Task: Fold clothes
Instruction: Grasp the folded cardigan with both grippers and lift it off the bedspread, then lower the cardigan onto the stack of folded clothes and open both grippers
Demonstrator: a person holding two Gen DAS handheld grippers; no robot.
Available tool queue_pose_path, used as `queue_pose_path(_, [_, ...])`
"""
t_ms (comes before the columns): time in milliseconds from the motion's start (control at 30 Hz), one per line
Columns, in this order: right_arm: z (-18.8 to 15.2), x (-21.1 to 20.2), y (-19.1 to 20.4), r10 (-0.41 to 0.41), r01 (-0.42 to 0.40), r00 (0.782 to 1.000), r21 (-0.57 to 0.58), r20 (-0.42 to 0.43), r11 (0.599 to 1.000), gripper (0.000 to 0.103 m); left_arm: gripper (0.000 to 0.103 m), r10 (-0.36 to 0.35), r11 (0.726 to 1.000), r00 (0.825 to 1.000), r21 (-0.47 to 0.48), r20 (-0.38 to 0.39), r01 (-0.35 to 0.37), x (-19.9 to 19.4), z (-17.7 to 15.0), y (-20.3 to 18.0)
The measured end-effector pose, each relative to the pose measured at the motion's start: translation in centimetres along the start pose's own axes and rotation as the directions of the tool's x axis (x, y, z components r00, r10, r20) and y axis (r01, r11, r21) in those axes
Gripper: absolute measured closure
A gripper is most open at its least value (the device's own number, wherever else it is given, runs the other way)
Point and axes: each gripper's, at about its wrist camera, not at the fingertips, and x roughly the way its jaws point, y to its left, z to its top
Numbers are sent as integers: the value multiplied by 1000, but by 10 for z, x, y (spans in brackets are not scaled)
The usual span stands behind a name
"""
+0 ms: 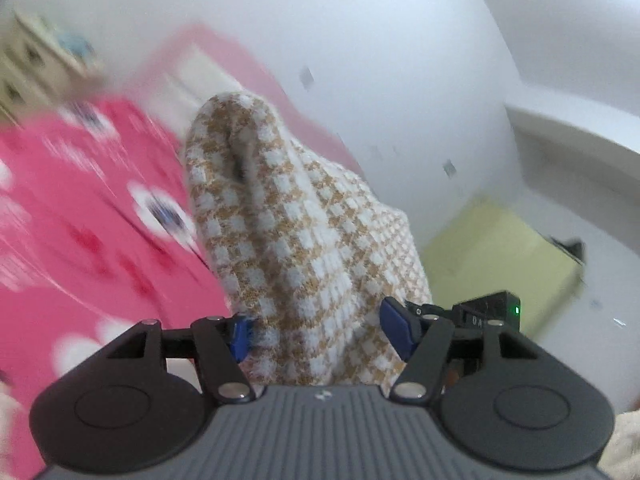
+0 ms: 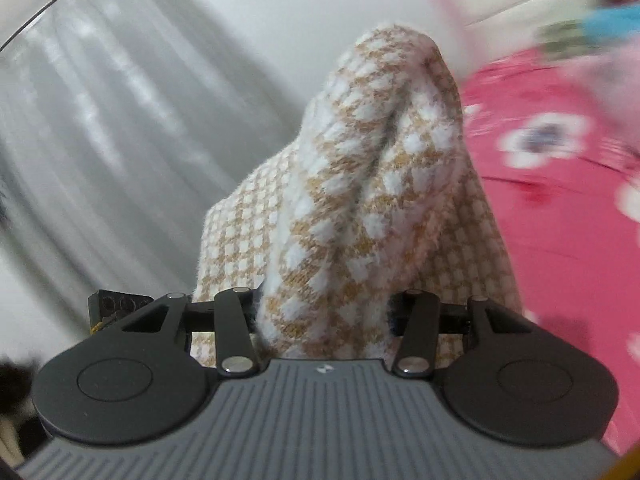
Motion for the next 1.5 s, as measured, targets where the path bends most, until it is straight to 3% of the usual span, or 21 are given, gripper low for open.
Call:
queue_pose_path(67, [33, 42, 20, 90, -93, 992, -28, -94, 995, 57, 37, 84, 996, 993, -16, 87, -83, -41, 13, -5])
queue_pose_path(133, [56, 91, 42, 182, -194, 964, -44, -192, 980, 57, 36, 160, 987, 974, -34, 158, -157, -79, 20, -9])
queue_pose_path(200, [74, 144, 63, 268, -293, 920, -49, -286, 955, 57, 35, 250, 968, 943, -39, 221, -248, -115, 23, -17])
queue_pose_path(333, [88, 257, 103, 391, -449, 798, -18, -459, 894, 56, 33, 399, 917, 875, -110, 274, -383, -167, 21, -20])
queue_pose_path(467, [66, 370, 131, 402, -500, 663, 25, -631, 866, 49, 30, 540, 833, 816, -271, 207, -483, -192, -2, 21])
queue_pose_path(567, [16, 442, 125, 311, -481, 628, -42, -714, 876, 42, 31, 670, 705, 739, -370, 69, -604, -180, -37, 84])
queue_pose_path(600, [-2, 461, 111, 272, -437, 629, -42, -729, 898, 41, 36, 687, 678, 725, -397, 46, -618, -178, -47, 100])
queue_pose_path(633, [-19, 480, 98, 232, -392, 627, -44, -743, 919, 39, 33, 698, 658, 716, -424, 34, -622, -177, -56, 113])
queue_pose_path(667, [-35, 496, 85, 211, -354, 624, -31, -752, 935, 39, 33, 680, 672, 730, -459, 72, -581, -182, -61, 119])
queue_pose_path(700, [-37, 497, 75, 275, -362, 623, 43, -732, 931, 39, 33, 665, 684, 741, -478, 98, -551, -186, -60, 120])
queue_pose_path(767, [-31, 484, 64, 365, -405, 636, 109, -680, 908, 41, 37, 659, 700, 743, -457, 116, -549, -184, -52, 114])
queue_pose_path(900, [-15, 449, 59, 365, -423, 660, 76, -657, 903, 47, 36, 648, 736, 755, -341, 102, -585, -158, -37, 98])
queue_pose_path(967, [-22, 431, 63, 383, -451, 672, 60, -634, 891, 47, 35, 631, 755, 768, -320, 114, -573, -150, -36, 100])
queue_pose_path(1167, [-31, 431, 47, 331, -394, 708, 40, -623, 918, 37, 36, 630, 739, 774, -357, 65, -571, -161, -36, 107])
queue_pose_path(1267, [-7, 407, 53, 305, -396, 755, -33, -580, 918, 37, 36, 642, 752, 760, -276, 102, -598, -185, -30, 72])
queue_pose_path(1333, [14, 387, 56, 290, -405, 805, -122, -518, 906, 37, 36, 637, 767, 752, -240, 170, -595, -205, -21, 55])
queue_pose_path(1400, [31, 366, 62, 269, -404, 848, -228, -456, 886, 47, 35, 640, 768, 722, -192, 262, -611, -209, 0, 43])
queue_pose_path(1433, [38, 355, 67, 259, -404, 863, -284, -433, 870, 51, 35, 636, 769, 715, -162, 290, -618, -212, 13, 47])
queue_pose_path(1500, [28, 335, 94, 254, -439, 869, -424, -425, 792, 58, 35, 655, 744, 693, -97, 299, -661, -199, 29, 51])
